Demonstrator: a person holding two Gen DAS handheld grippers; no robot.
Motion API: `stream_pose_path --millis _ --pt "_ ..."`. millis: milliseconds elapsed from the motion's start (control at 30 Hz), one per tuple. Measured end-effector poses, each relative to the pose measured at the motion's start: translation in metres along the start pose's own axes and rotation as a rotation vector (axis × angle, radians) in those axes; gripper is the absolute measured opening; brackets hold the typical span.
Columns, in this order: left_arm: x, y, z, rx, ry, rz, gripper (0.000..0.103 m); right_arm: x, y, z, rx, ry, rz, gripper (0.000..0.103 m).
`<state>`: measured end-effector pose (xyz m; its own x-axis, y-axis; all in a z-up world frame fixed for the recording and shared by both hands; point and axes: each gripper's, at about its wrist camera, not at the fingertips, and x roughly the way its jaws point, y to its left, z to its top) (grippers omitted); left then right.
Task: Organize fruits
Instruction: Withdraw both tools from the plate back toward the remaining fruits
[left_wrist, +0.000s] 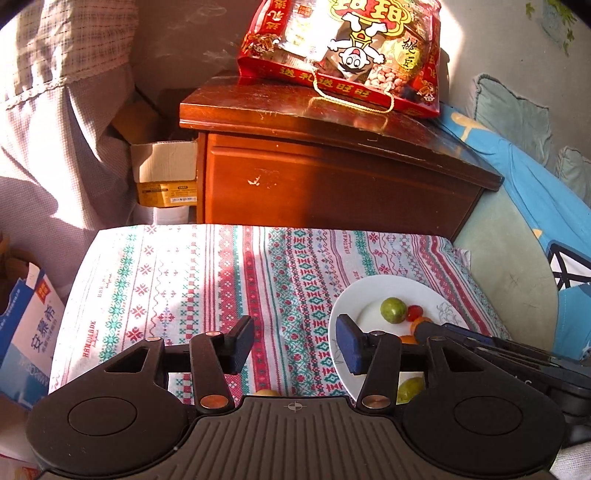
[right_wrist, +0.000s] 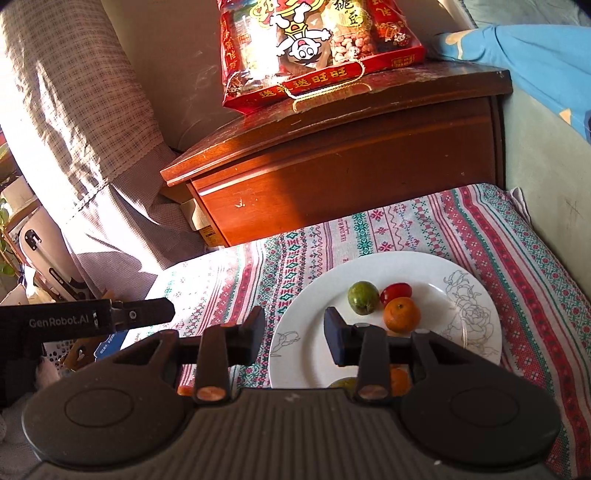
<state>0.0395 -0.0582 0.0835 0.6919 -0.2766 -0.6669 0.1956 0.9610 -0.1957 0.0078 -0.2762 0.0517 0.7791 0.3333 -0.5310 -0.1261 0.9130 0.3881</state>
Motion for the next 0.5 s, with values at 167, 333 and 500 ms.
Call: stream_pose_path --millis 167,333,500 --pt "-0.015 0.016 -0.006 -0.038 -0.017 0.016 0.048 -0.007 0.013 -0.010 -0.022 0.002 0.017 0.037" --pt "-0.021 0.024 -0.016 -0.044 -0.005 0.028 0.048 -0.013 0.024 -0.028 -0.030 0.020 0.032 0.037" --pt "-0.023 0.034 -0.026 -0.045 0.015 0.055 0.057 -0.010 0.036 -0.046 -0.050 0.057 0.057 0.037"
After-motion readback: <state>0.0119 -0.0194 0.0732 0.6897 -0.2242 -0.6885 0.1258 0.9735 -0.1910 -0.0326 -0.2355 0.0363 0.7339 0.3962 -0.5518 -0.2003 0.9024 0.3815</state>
